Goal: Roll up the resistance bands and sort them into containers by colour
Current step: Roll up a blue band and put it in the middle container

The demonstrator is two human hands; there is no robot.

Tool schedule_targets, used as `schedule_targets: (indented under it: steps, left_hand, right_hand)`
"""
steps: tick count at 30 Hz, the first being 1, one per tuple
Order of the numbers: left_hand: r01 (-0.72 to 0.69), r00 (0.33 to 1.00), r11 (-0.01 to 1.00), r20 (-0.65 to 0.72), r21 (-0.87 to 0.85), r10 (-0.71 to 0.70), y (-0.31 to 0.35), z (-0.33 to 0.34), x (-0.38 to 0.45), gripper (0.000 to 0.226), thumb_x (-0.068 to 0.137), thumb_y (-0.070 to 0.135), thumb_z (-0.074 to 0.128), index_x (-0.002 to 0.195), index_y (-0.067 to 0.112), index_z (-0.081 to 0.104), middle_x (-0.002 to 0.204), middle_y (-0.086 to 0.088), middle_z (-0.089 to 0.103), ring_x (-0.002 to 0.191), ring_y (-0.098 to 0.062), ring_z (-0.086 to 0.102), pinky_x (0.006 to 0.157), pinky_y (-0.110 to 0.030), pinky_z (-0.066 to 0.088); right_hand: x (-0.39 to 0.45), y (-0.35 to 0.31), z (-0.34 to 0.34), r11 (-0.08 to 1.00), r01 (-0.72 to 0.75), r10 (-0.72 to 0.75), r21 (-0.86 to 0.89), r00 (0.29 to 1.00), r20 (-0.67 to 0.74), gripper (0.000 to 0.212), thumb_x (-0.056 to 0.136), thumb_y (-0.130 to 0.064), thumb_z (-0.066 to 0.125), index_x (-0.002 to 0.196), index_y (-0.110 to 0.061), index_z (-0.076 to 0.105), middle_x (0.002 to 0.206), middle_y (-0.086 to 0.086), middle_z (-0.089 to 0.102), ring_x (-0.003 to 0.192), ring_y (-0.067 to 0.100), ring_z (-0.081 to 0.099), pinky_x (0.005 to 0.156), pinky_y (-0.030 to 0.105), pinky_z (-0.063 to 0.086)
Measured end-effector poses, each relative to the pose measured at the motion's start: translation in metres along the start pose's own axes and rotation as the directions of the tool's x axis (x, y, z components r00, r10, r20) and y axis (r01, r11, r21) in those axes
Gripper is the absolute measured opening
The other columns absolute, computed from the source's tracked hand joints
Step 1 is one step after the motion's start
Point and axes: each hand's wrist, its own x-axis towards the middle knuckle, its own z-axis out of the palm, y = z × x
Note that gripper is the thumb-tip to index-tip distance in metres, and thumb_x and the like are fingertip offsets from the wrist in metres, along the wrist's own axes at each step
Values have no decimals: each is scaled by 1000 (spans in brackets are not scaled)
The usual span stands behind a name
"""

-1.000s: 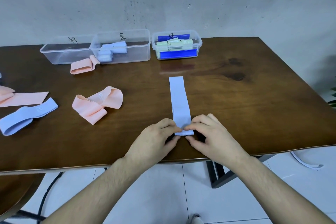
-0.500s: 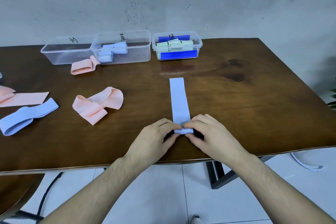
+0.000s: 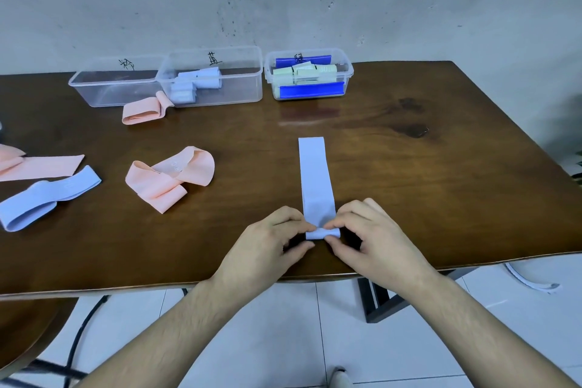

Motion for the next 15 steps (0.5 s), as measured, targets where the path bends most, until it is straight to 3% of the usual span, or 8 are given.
schedule_targets:
  steps: [4,8,15]
  left_hand:
    - [-34,999,999,-3,18,34,0,0,5,18,91,18,71,109,18,73,101,13,61,73,17,45,69,2,32]
    - [-31,999,998,25,46,30,-3,-3,11,20,95,23,65,113,19,72,103,13,61,78,4,51,71,-9,43]
    - [7,999,1000,34,3,-7,-1,-5,13,22,92,28,68,113,25,69,107,21,50,67,2,49,63,-4,36]
  right_hand:
    - [1,-1,1,1000,-5,5,-9,1000,-21,21,92,-35,64,110,-27,72,100,-19,56,92,8,47,80,19,44]
    - [2,-1,0,998,24,-24,-65,1000,-4,25,92,-34,66,117,-31,69,105,-19,56,92,10,47,83,26,46]
    - [8,1,3,999,15,-15,-42,1000,-10,20,92,-27,68,111,-32,70,103,-20,58,90,5,48,83,32,49]
